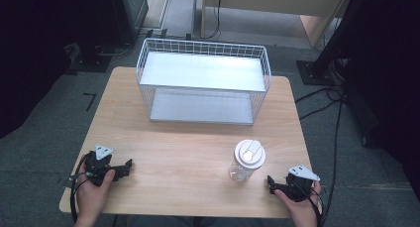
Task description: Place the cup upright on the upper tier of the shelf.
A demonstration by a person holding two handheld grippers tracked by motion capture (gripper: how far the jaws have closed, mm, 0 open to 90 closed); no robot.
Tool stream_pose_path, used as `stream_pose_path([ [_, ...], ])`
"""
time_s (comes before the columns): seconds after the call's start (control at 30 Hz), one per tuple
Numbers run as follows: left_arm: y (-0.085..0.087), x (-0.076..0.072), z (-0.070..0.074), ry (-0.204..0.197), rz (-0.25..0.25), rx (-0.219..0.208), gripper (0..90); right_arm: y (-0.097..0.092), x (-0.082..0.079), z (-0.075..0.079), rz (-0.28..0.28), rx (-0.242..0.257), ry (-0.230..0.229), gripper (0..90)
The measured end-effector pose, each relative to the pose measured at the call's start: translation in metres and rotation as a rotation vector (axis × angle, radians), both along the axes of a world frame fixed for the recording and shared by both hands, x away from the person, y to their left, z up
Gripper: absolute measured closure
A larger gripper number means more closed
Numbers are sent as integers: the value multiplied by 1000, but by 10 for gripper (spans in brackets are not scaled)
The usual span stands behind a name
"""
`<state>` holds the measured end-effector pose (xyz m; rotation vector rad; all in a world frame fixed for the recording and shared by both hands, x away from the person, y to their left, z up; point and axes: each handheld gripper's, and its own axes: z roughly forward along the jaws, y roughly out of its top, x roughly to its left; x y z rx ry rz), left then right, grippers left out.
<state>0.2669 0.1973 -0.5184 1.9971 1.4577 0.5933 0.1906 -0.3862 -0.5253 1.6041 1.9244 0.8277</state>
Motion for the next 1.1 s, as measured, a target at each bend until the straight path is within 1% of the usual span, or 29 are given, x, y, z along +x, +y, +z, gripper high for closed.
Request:
stream_pose_path([
  [0.03, 0, 0, 0, 0, 0, 0, 21, 1, -2, 2, -4, 6, -15, 4],
  [0.1, 0, 0, 0, 0, 0, 0, 21, 0, -5, 5, 14, 64, -30, 4],
  [0.13, 0, 0, 0, 0, 0, 0, 21, 0, -7, 7, 18, 81, -38, 4],
  [0.23, 0, 0, 0, 0, 0, 0, 21, 6, -11, 11, 45, 85, -48, 4],
  [0.33, 0, 0, 0, 0, 0, 0, 21, 11, -14, 15, 55, 97, -56, 4],
  [0.37, 0, 0, 0, 0, 0, 0, 22, 16, -17, 19, 75, 125, -67, 4],
  [0.43, 0, 0, 0, 0, -3, -1, 21, 20, -20, 22, 105, 148, -74, 3],
  [0.6, 0, 1, 0, 0, -5, 0, 21, 32, -25, 28, 157, 160, -80, 3],
  [0.73, 0, 1, 0, 0, -4, -1, 21, 39, -26, 36, 181, 213, -92, 3],
  [0.77, 0, 1, 0, 0, -4, -1, 21, 39, -26, 36, 181, 213, -92, 3],
  [0.83, 0, 1, 0, 0, -4, -1, 21, 43, -26, 41, 191, 223, -95, 4],
  [0.93, 0, 1, 0, 0, -4, -1, 21, 48, -25, 45, 215, 240, -104, 4],
  [1.1, 0, 1, 0, 0, -5, 1, 22, 58, -23, 48, 245, 238, -97, 4],
])
